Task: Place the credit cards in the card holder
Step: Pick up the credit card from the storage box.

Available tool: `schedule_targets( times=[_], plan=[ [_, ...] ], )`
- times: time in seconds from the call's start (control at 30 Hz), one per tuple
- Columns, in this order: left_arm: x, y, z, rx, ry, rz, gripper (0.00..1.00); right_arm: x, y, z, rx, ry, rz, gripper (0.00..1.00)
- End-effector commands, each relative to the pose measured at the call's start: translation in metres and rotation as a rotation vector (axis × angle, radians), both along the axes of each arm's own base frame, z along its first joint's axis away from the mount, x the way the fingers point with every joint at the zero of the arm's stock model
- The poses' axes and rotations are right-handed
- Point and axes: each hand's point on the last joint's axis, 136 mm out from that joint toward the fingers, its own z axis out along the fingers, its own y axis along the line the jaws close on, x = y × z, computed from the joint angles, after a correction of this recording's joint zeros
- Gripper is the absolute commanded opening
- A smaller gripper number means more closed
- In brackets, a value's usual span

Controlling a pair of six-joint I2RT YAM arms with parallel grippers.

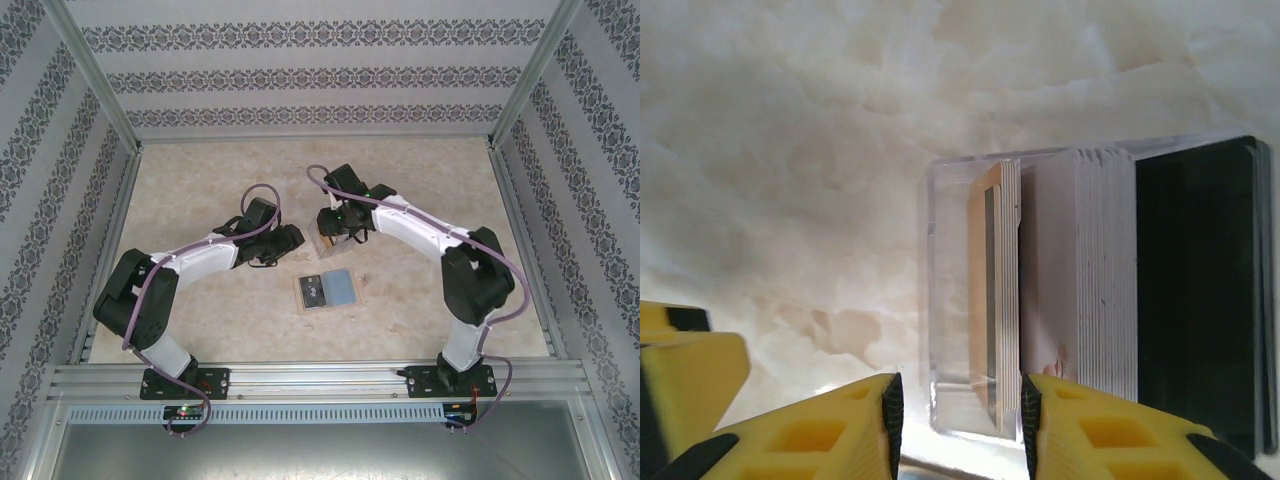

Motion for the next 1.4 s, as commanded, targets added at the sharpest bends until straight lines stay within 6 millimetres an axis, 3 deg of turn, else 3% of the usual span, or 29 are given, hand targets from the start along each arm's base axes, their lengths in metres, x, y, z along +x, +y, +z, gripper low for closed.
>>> schedule_targets(
  times=[0.0,0.3,0.7,0.8,1.03,1.2,1.37],
  plan=[
    [0.008,0.003,0.003,-0.006,-0.012,-0.007,0.66,-0.004,-0.003,-0.011,-0.137,0.026,0.082,0.37],
    [0.011,0.013,0.001,-0.007,-0.015,0.019,0.70,0.011,-0.010,-0.025,-0.377,-0.026,0.096,0.40],
    [0.008,0.020,0.001,-0.005,-0.014,0.034,0.70,0.012,-0.006,-0.047,-0.427,-0.007,0.122,0.39],
    [0.008,0.019,0.001,-0.006,-0.014,0.033,0.70,0.015,-0.011,-0.046,-0.483,-0.031,0.121,0.38],
    [0.007,0.020,0.001,-0.004,-0.012,0.036,0.70,0.010,0.000,-0.048,-0.492,-0.044,0.173,0.33],
    [0.006,0.021,0.001,-0.004,-0.012,0.038,0.70,0.013,-0.005,-0.054,-0.534,-0.041,0.165,0.34],
    [0.004,0.024,0.001,0.002,-0.012,0.042,0.70,0.018,-0.012,-0.048,-0.588,-0.092,0.154,0.34]
  ],
)
